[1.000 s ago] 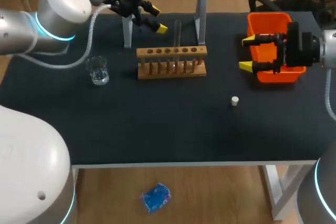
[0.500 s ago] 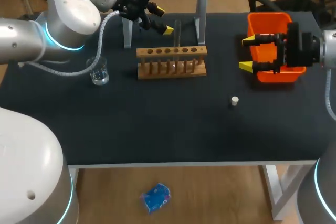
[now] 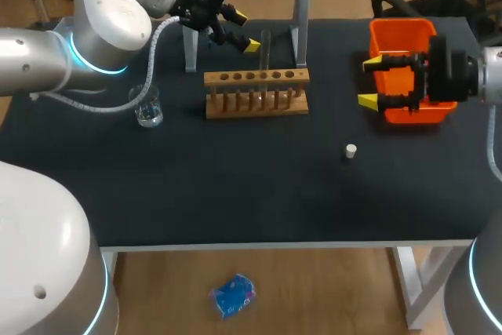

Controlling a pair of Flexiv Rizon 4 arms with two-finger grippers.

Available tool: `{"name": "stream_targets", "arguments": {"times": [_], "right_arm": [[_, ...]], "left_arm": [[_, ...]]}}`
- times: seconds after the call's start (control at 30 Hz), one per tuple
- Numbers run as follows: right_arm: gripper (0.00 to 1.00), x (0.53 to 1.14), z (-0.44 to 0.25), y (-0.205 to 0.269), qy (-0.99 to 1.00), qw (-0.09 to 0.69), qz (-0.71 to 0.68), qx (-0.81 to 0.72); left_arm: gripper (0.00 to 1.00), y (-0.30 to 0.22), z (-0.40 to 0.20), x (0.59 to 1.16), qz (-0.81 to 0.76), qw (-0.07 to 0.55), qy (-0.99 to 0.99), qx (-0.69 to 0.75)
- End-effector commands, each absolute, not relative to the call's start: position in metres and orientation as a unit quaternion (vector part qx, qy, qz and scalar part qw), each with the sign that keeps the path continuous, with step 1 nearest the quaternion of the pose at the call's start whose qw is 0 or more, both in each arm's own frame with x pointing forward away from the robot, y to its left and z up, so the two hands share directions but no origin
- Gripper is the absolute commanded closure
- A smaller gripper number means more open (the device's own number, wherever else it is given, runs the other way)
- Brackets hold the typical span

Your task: Invert the test tube, pick up the pipette, mount the tip to pipette, aspirate from beaker and dispense into the tube, eject the tip, return the pipette, and cap with the stopper.

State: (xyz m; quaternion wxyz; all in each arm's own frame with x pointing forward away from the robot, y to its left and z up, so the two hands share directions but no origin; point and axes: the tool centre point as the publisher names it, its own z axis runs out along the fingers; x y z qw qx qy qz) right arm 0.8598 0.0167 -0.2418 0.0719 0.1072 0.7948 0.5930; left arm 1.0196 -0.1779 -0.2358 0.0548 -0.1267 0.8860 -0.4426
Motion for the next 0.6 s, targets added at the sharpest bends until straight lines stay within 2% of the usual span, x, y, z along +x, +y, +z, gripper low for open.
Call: {"name": "stream_targets", "arguments": {"times": [0.03,0.47,0.6], "right_arm": [[0.0,0.841,-0.256,0.008,0.789,0.098,0.594,0.12],[0.0,0.813,-0.318,-0.018,0.847,0.099,0.49,0.178],[0.0,0.813,-0.318,-0.018,0.847,0.099,0.49,0.178]], "left_arm": [[0.0,-0.178,-0.236,1.02,-0.442,0.054,0.887,-0.126],[0.0,-0.178,-0.236,1.02,-0.442,0.054,0.887,-0.126],[0.0,-0.178,-0.236,1.02,-0.442,0.054,0.887,-0.126]]}}
